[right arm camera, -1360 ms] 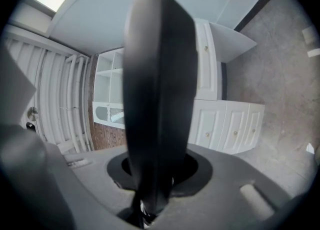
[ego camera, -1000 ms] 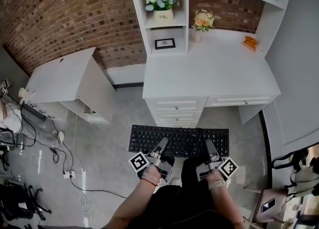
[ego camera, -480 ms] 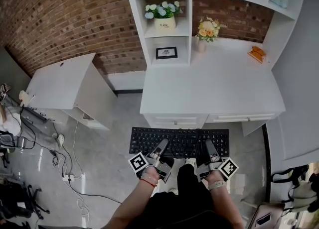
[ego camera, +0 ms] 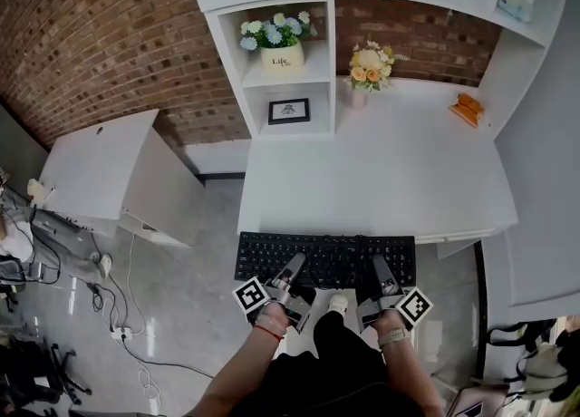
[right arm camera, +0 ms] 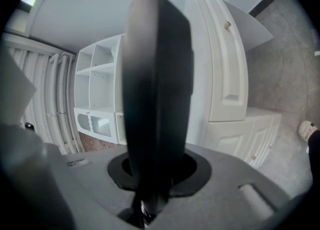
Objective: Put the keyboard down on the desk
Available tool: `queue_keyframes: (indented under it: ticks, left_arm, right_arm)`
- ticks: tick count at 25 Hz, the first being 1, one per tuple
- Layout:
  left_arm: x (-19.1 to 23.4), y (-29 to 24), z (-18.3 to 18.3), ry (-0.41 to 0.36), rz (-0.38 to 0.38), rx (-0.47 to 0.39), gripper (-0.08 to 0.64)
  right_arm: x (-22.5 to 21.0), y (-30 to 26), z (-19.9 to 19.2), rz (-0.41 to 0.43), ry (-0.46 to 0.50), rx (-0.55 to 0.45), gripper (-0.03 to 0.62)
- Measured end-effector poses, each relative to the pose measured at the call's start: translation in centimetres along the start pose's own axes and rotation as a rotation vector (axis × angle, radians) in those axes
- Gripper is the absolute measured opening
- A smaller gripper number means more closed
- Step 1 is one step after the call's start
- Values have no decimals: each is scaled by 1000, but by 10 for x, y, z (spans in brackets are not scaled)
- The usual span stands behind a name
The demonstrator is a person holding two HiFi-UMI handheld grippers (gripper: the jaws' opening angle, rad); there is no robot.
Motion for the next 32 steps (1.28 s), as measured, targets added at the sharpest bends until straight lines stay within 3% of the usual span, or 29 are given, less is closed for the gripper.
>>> queue_keyframes:
  ticks: [17,32]
  left_arm:
    - [15,-105,19,-3,18,4,80]
    - [26,-146,24,-58,32,194,102]
  right_arm:
    - [-7,-88,76,-39,-25,23,69]
    - [-16,-127,106,-83,-50,-26,69]
Point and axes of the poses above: the fingertips, and each gripper's own axes: y backward along the fingers, x to its left, z out of its top, the point moved 1 cm from there along y, backward along the fingers, and after that the axes turned 11 degrees about -y, right-handed, at the moved point
